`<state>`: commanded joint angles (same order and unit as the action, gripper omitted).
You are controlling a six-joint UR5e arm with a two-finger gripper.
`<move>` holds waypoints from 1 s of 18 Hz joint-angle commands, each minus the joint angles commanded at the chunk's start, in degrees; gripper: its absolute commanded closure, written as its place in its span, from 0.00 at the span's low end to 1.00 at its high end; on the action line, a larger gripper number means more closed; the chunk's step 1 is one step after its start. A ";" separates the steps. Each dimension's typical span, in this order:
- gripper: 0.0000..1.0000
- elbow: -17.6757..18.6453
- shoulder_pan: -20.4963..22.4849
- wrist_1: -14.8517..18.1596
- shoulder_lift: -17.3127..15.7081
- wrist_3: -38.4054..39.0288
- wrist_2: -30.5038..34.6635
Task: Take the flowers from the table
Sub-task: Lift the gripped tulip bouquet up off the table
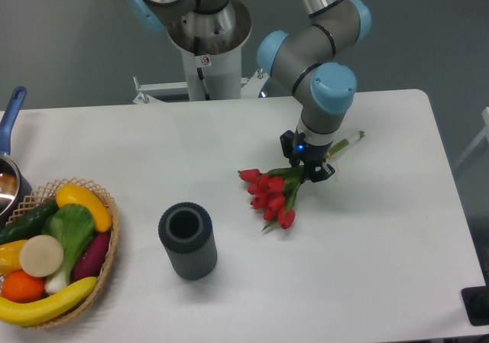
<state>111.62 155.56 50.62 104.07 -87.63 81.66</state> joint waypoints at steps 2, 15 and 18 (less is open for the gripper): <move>0.62 -0.35 0.70 -0.09 -2.72 0.00 -5.43; 0.62 -3.34 7.47 0.26 -11.44 9.23 -35.15; 0.62 -4.39 8.00 0.18 -11.44 12.73 -38.50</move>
<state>107.23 163.56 50.80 92.64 -74.90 43.17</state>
